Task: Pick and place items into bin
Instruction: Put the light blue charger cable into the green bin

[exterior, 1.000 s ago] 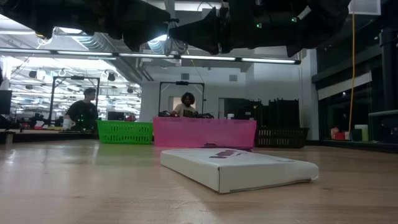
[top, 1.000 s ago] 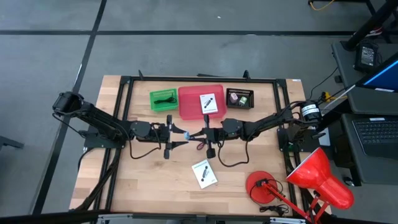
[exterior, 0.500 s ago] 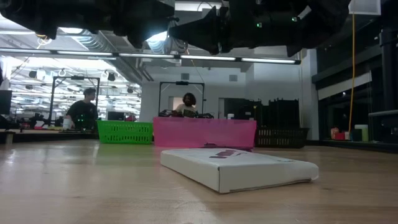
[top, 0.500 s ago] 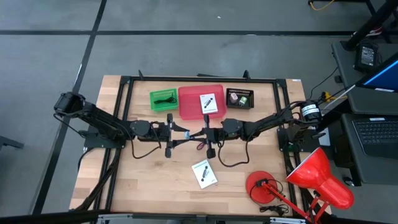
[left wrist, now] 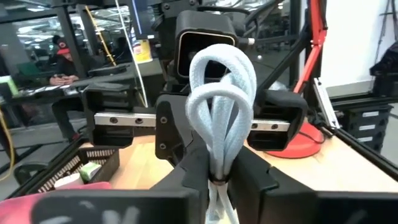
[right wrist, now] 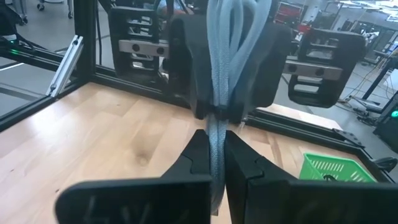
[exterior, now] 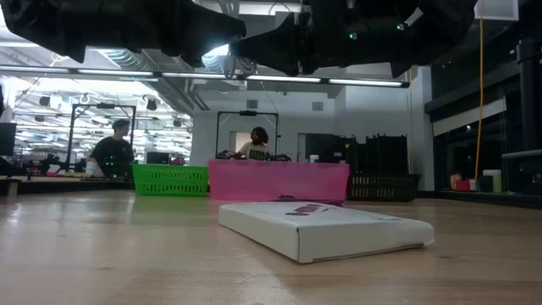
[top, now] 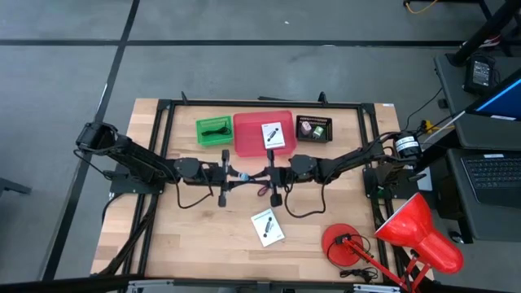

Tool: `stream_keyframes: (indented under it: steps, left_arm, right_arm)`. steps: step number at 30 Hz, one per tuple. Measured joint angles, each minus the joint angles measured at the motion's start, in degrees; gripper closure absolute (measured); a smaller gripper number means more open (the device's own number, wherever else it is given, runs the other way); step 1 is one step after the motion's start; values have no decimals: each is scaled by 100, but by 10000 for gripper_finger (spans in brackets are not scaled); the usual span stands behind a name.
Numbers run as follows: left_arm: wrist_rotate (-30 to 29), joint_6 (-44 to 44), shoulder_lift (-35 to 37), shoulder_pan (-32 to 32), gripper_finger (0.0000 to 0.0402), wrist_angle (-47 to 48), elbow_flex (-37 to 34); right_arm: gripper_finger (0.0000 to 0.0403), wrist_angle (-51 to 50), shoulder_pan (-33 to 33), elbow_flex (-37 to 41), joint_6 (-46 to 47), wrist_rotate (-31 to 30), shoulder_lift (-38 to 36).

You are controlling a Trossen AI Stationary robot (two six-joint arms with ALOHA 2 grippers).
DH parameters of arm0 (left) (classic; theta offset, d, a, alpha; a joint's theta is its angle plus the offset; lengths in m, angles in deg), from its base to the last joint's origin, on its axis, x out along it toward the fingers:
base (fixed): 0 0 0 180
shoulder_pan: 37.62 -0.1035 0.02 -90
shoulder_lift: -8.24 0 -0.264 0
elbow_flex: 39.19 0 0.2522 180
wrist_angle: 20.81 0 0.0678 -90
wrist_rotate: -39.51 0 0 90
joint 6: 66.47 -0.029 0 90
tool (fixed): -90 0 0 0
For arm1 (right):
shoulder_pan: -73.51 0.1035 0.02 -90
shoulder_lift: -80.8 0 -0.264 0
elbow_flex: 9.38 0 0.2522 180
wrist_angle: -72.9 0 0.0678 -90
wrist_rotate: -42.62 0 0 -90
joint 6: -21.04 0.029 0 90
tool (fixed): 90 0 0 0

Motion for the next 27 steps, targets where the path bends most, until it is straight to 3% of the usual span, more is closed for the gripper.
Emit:
stream_keyframes:
  steps: [5, 14, 22, 27]
  left_arm:
    - [28, -138, 0, 0, 368, 12, -2]
    - [-19, -170, 78, 0, 368, 157, -2]
    - [-378, -159, 1132, 155, 368, 1738, 2]
    - [-903, -101, 1746, 422, 368, 2660, 2]
  right_arm:
    - [394, -27, 2, -1, 0, 3, 0]
    - [348, -120, 4, 12, 150, -226, -6]
    - [295, -603, 2, 28, 295, -349, -232]
    - [277, -1228, 4, 26, 164, -349, -555]
